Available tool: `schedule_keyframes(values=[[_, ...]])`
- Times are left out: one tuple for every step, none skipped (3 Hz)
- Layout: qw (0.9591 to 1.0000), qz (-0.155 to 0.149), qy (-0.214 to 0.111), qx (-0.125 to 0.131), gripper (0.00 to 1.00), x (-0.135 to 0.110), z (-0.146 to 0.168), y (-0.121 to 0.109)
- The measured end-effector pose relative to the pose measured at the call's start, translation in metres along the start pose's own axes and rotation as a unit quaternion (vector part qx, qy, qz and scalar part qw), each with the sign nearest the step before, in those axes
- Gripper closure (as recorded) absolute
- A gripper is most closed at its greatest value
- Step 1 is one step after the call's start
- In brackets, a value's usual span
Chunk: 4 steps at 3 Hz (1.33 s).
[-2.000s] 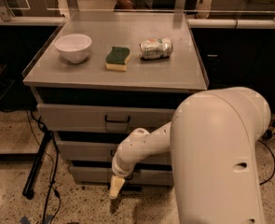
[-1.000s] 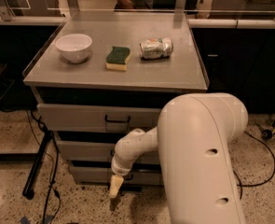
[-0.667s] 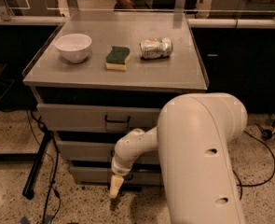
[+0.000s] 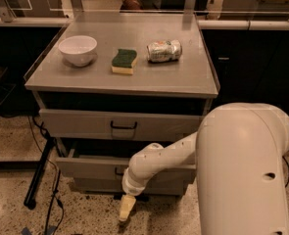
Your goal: Open middle drawer
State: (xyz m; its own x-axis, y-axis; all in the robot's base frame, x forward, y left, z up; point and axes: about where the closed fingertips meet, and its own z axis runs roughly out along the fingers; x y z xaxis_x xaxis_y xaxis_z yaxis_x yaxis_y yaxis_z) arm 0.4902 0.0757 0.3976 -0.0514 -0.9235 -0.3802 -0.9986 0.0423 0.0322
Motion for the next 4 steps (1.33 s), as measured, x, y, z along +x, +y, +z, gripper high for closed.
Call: schedule_keyframes(values=[[0.9999,-0.005,0.007,-0.011,0.00,0.005,-0.002,0.003],[0.9996,-0.007,0.006,-0.027,0.00,0.012,-0.008,0.025],[0.9986,0.004,-0.007,-0.053,0.00,0.025,-0.023,0.072],[0.9975,0.007,-0.010,-0.070,0.00,0.035,-0.037,0.108]])
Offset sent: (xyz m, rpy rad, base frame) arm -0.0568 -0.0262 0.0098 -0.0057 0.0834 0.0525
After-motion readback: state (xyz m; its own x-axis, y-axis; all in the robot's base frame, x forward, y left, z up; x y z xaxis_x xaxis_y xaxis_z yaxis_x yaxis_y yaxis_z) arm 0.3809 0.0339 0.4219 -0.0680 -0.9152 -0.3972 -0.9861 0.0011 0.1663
